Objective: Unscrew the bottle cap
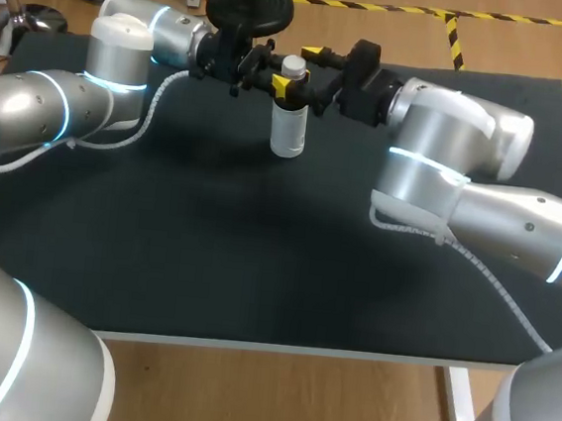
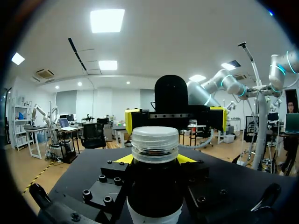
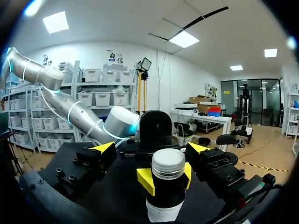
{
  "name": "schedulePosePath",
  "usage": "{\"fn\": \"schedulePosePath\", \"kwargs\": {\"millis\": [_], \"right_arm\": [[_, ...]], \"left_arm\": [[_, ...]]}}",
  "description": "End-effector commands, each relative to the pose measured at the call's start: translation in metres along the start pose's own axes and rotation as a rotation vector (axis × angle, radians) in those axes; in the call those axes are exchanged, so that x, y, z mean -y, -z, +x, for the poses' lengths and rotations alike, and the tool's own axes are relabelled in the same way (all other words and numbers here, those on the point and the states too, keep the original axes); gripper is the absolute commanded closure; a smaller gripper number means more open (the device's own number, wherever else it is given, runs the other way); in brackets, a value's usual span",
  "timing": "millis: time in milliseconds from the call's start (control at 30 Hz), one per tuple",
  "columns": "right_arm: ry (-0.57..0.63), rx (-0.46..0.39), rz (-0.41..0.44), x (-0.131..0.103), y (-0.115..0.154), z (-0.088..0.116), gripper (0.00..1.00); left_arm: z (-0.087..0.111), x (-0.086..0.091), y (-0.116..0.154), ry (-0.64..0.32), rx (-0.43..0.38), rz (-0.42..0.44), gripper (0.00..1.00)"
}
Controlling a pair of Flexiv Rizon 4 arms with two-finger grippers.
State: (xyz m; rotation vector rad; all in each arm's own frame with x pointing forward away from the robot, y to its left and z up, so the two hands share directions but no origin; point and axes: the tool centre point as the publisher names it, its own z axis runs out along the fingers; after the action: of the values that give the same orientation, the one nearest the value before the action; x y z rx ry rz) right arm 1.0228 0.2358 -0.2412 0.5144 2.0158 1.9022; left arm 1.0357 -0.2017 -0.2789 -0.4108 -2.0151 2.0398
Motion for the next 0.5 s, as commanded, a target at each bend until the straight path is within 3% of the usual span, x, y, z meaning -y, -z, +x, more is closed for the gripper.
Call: {"fn": "schedulePosePath", "kwargs": {"millis": [33, 433, 500], "right_arm": [[0.000, -0.003, -0.001, 0.0018, -0.0049, -0.0028, 0.00], [-0.022, -0.001, 0.002, 0.0078, -0.0063, -0.0109, 0.00], [-0.024, -0.001, 0.003, 0.0092, -0.0065, -0.0118, 0.20]], "left_arm": [[-0.0005, 0.0007, 0.0005, -0.001, -0.002, -0.002, 1.00], [-0.0005, 0.0007, 0.0005, -0.001, -0.002, -0.002, 1.00], [-0.0005, 0.0007, 0.0005, -0.001, -0.002, -0.002, 1.00]]}}
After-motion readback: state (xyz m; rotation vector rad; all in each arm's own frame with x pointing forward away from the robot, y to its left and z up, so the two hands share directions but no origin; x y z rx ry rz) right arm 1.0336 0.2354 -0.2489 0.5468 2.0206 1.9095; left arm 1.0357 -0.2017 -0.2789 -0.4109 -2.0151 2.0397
